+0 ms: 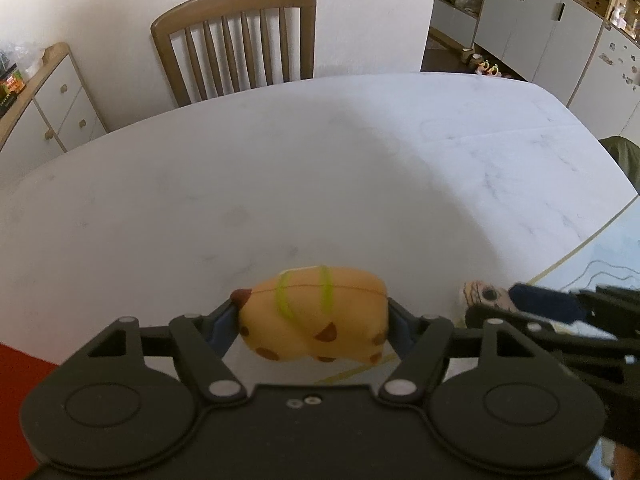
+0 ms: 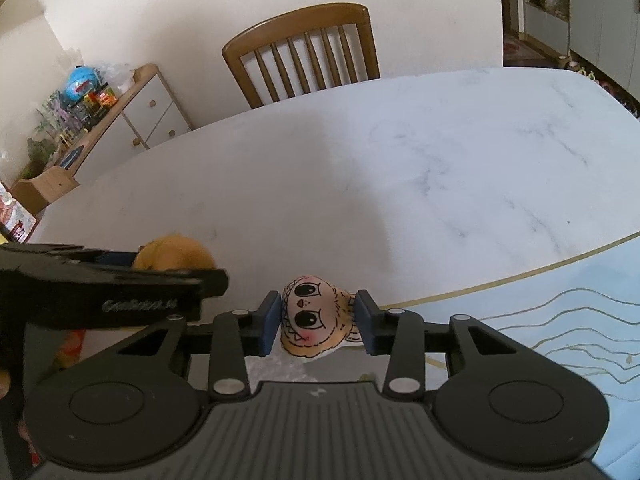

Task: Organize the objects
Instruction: 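Carry the pig toy with the left tool while the right tool carries the plush to the box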

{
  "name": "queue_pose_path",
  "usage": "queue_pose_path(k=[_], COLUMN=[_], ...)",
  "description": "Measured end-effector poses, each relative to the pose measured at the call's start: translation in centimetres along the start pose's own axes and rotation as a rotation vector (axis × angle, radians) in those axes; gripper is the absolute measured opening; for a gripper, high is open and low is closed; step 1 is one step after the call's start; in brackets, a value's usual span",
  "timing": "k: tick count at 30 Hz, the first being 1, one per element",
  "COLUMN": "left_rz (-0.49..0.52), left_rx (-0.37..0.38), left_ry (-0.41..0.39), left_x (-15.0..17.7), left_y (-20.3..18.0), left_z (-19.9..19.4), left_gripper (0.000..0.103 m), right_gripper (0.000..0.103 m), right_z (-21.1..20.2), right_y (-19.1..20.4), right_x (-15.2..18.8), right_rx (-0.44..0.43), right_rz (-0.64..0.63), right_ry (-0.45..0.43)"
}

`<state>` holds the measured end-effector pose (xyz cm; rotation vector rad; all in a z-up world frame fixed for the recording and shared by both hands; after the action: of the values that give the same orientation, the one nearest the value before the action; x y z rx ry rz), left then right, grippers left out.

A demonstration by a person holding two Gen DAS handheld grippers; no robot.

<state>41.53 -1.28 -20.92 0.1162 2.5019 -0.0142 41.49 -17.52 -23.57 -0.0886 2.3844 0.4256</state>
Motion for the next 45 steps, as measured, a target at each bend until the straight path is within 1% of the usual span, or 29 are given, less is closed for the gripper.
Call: queue_pose_path(k=[1,3,8,11,15,18,20,25,32,38,41,45], left_rz=[0.001,0.003,-0.009,-0.014,-0.011,-0.007,-0.005,0.003,-0.016,-0.025,-0.039,-0.040], left_rx=[-0.002,-0.003,-0.004,-0.003,0.005,0.011,0.018,0.035,0.084,0.096,0.108,0.105], left_ry=[0.002,0.002,-0.005,-0.008,-0.011,-0.014,-0.017,-0.025,-0.051,-0.069,-0.082,-0.108], left_x=[0.1,0.2,0.6,0.8,1.1,1.0,1.1,1.2,1.4,2.0,2.4,2.8], left_y=[0.1,0.2,0.7,0.8,0.7,0.5,0.4,-0.1,-0.5,0.0,0.6,1.7], left_z=[-0.1,-0.5,-1.6,-2.0,-2.6,-3.0,-3.4,-4.8,-7.6,-10.7,-12.4,-14.9], left_gripper=[0.072,0.072,0.072,0.072,0.072,0.072,0.072,0.072,0.072,0.072,0.072,0.072], right_gripper=[0.041,0.049,0.051,0.056,0.056,0.051,0.051,0.050,0.050,0.050,0.050,0.050], right_z=[0.1,0.4,0.9,1.3,1.3,1.0,0.7,-1.2,-5.5,-10.0,-11.9,-14.4], right_y=[0.1,0.2,-0.1,-0.1,-0.1,-0.2,-0.1,0.1,1.4,3.7,5.1,7.5], right_x=[0.0,0.0,0.0,0.1,0.1,0.2,0.2,-0.4,-1.1,-1.5,-1.5,-1.3], right_rx=[0.005,0.023,0.033,0.044,0.047,0.036,0.037,0.034,-0.011,-0.055,-0.077,-0.106], right_rz=[-0.008,-0.024,-0.017,-0.035,-0.044,-0.040,-0.046,-0.062,-0.091,-0.137,-0.160,-0.196], right_ry=[-0.001,0.005,0.012,0.019,0.018,0.016,0.010,0.002,-0.031,-0.063,-0.080,-0.100])
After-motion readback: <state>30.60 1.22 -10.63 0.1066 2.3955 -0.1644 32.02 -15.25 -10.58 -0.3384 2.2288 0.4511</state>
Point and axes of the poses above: each gripper's, at about its wrist camera, not at the fingertips, and z roughly the way its jaws point, y to its left, x to its underside, the point moved 5 cm from there along z, roughly the way its jaws point, and after that the axes turned 6 degrees about -y, right-handed, at the moved point
